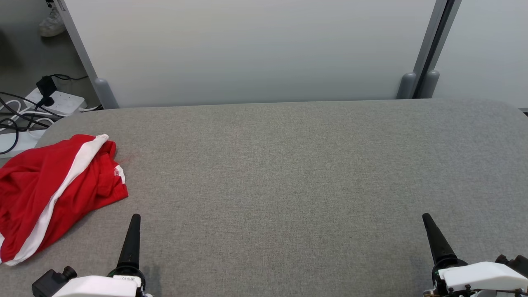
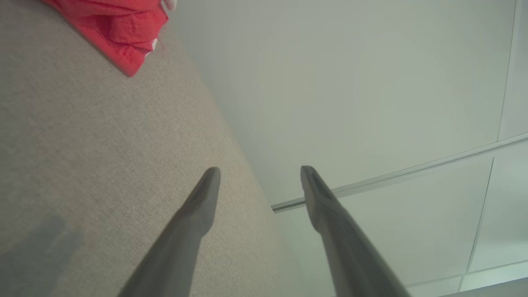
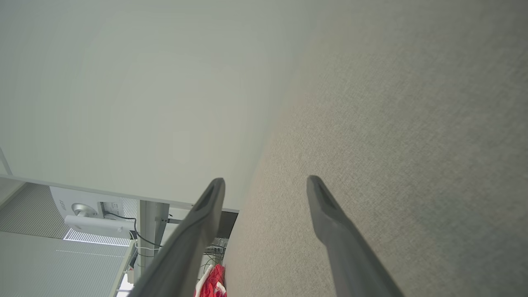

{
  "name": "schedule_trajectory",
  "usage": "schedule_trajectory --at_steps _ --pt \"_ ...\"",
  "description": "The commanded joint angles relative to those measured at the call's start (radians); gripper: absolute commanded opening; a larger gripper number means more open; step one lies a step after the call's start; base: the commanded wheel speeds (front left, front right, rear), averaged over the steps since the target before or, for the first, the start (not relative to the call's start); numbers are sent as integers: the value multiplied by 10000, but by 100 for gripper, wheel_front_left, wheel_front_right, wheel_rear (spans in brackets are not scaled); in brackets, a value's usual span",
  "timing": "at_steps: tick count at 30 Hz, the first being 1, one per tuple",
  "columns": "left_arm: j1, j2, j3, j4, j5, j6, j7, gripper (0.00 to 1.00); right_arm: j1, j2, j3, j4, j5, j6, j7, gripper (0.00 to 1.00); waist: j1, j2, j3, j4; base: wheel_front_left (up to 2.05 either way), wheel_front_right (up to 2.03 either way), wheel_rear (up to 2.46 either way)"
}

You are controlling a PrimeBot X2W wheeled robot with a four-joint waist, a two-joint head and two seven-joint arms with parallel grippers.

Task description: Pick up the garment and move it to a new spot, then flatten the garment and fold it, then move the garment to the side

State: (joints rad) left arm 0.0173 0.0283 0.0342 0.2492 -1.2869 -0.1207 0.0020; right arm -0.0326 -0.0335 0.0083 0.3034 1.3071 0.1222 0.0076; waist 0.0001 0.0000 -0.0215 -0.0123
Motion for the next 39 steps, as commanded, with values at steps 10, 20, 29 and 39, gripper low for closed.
schedule_trajectory --at_steps 10,20,29,39 --pt "-175 119 115 -618 1440 -45 -353 100 -480 -172 414 -577 -1426 35 -407 100 -1 0 -61 -25 0 0 0" --pt "-164 126 23 -780 2748 -52 -646 100 -550 -214 720 -789 -2578 42 -701 100 -1 0 -115 -82 0 0 0" --pt "-155 136 28 -857 3913 -58 -909 100 -614 -267 1010 -956 -3586 47 -964 100 -1 0 -173 -100 0 0 0" --pt "-164 149 41 -1058 5136 -46 -1204 100 -711 -336 1343 -1079 -4615 54 -1259 100 -1 0 -224 -111 0 0 0"
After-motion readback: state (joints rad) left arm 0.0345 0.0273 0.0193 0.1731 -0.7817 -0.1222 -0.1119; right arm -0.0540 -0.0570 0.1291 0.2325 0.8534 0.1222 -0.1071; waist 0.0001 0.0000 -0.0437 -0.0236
